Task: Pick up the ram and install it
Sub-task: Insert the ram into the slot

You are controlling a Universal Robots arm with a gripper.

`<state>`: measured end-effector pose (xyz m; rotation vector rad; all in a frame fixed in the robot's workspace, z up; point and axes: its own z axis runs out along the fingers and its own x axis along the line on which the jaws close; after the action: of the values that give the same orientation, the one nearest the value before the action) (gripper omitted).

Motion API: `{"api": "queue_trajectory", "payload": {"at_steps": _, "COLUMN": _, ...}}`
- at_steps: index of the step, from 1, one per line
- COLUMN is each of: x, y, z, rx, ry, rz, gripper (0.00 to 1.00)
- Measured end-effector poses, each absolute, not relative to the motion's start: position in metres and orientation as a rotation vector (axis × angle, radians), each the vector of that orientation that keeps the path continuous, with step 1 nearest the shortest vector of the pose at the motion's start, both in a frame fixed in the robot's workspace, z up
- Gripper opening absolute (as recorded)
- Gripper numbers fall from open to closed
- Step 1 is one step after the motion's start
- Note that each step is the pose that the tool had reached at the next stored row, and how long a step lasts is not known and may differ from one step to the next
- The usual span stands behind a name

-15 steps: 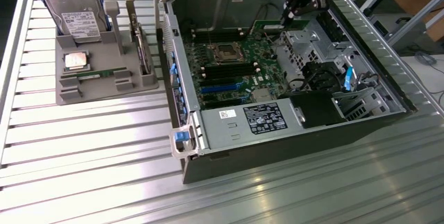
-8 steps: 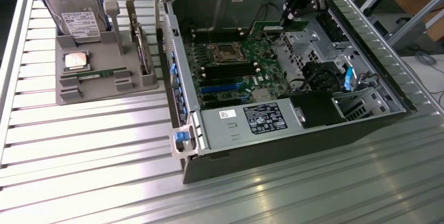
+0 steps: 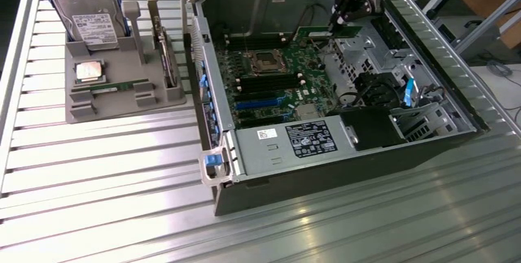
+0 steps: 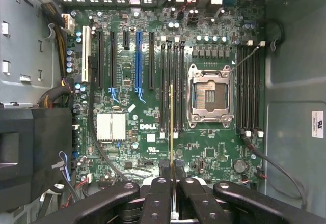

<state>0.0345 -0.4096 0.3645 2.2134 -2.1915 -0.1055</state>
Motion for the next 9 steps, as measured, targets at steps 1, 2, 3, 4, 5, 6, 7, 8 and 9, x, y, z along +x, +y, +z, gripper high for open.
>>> {"api": "queue_trajectory", "payload": {"at_steps": 1, "x": 0.0345, "y": -0.4097, "z": 0.3642, "rx": 2.213, "ry": -2.191, "rz": -0.106, "gripper": 0.13}}
{"api": "queue_trajectory", "payload": {"at_steps": 2, "x": 0.0345, "y": -0.4097, "z": 0.3640, "rx": 2.213, "ry": -2.191, "rz": -0.105, "gripper": 0.13}}
{"api": "queue_trajectory", "payload": {"at_steps": 3, "x": 0.0345, "y": -0.4099, "z": 0.3636, "rx": 2.213, "ry": -2.191, "rz": -0.105, "gripper": 0.13}}
{"api": "queue_trajectory", "payload": {"at_steps": 4, "x": 0.0345, "y": -0.4099, "z": 0.3634, "rx": 2.213, "ry": -2.192, "rz": -0.105, "gripper": 0.13}}
{"api": "queue_trajectory", "payload": {"at_steps": 5, "x": 0.0345, "y": -0.4099, "z": 0.3633, "rx": 2.213, "ry": -2.192, "rz": -0.106, "gripper": 0.13}}
{"api": "queue_trajectory", "payload": {"at_steps": 6, "x": 0.0345, "y": -0.4100, "z": 0.3631, "rx": 2.213, "ry": -2.191, "rz": -0.106, "gripper": 0.13}}
{"api": "queue_trajectory", "payload": {"at_steps": 7, "x": 0.0345, "y": -0.4100, "z": 0.3628, "rx": 2.213, "ry": -2.191, "rz": -0.106, "gripper": 0.13}}
{"api": "queue_trajectory", "payload": {"at_steps": 8, "x": 0.0345, "y": -0.4101, "z": 0.3626, "rx": 2.213, "ry": -2.191, "rz": -0.105, "gripper": 0.13}}
{"api": "queue_trajectory", "payload": {"at_steps": 9, "x": 0.0345, "y": -0.4102, "z": 0.3624, "rx": 2.213, "ry": -2.191, "rz": -0.105, "gripper": 0.13}}
